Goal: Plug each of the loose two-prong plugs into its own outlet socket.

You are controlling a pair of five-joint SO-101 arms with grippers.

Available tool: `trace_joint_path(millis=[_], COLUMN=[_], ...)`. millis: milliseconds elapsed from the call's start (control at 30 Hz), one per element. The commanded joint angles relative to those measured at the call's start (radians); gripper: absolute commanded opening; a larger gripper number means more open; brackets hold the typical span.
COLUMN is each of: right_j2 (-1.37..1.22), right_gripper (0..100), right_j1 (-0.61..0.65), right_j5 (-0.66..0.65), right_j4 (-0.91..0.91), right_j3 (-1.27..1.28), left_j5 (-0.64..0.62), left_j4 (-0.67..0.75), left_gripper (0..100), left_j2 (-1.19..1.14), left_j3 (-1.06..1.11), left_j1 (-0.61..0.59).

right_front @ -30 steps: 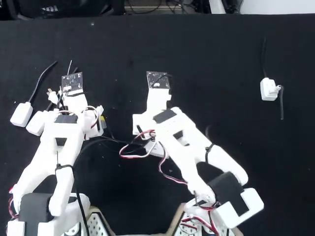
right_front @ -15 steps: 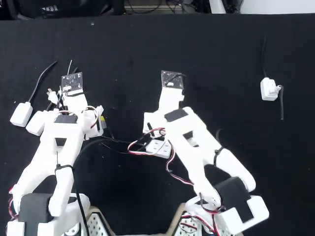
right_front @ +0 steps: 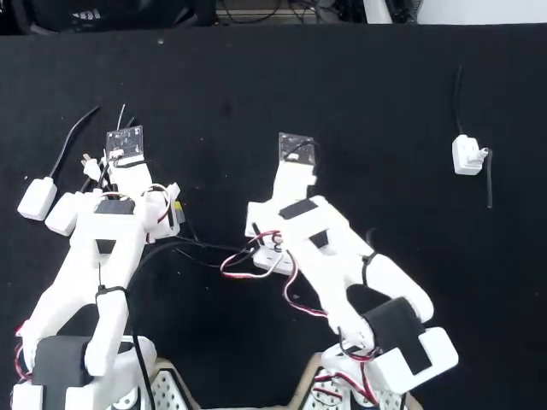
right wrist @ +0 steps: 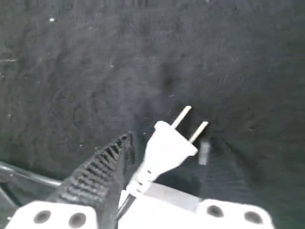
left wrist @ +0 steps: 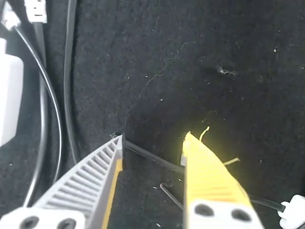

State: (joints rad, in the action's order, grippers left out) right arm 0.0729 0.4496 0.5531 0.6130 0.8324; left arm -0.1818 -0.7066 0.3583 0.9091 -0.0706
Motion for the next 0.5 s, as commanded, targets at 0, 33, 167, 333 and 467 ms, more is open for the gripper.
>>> trace_joint_path(millis=[0,33,167,333,467], right_j2=[0.087,0.12,0.312,0.608,0.782], right_gripper=[1.2,3.1,1.3,1.0,1.0], right_j1=[0.003,-0.011,-0.086,-0.123,-0.196], right_j5=[-0.167,-0.222,-0.339,-0.345,-0.368], right_j4=[-0.021,-0.015,0.026,0.157,0.388], right_j3=[-0.016,-0.002,0.019,-0.025,-0.246], left_j5=[-0.011,-0.011,-0.011,-0.011,-0.011], left_j4=[0.014,0.014,0.014,0.014,0.012], left_gripper=[20,20,20,20,20], left_j2=[0.032,0.032,0.032,0.032,0.025], left_j3=[-0.005,-0.005,-0.007,0.001,0.004], left_j1=[0.001,0.001,-0.007,-0.007,-0.005])
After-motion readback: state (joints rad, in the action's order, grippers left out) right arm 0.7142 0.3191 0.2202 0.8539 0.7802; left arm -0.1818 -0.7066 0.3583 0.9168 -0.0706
